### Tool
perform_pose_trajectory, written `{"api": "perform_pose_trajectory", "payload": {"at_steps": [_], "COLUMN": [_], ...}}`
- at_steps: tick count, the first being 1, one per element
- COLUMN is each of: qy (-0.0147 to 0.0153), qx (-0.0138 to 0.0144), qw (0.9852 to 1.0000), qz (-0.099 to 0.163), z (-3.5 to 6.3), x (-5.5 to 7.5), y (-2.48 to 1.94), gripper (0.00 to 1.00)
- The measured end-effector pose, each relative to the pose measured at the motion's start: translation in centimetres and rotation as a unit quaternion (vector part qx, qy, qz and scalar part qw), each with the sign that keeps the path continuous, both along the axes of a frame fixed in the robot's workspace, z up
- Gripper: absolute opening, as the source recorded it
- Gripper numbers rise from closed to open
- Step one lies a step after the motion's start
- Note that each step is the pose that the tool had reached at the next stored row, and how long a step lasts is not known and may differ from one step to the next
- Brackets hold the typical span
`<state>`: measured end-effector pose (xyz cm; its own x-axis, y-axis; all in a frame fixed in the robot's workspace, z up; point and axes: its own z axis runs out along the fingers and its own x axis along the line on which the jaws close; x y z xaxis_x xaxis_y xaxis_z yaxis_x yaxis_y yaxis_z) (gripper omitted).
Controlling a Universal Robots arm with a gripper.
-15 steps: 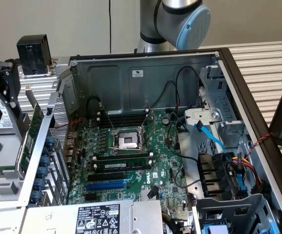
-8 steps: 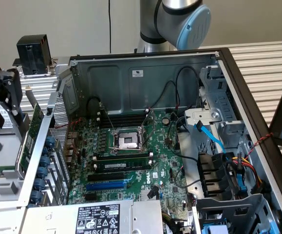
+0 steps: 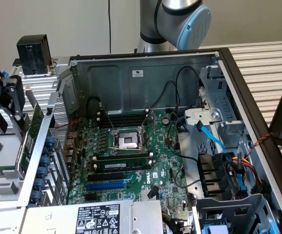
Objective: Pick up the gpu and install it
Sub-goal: 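Pick up the gpu and move the gpu toward the slot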
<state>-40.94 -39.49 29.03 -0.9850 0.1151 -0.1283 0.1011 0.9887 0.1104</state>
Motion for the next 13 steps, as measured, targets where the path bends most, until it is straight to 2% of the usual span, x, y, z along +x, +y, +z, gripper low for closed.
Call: {"api": "perform_pose_trajectory", "payload": {"at_steps": [10,13], "qy": [-0.0166,-0.0183], "qx": [0.0019,0.0042], "qw": [0.9998,0.9998], "qz": [-0.008,-0.010], "z": [-1.04,-1.38], "x": [0.0,-0.3], "y": [-0.05,-0.04], "gripper": [0.50,0.50]}}
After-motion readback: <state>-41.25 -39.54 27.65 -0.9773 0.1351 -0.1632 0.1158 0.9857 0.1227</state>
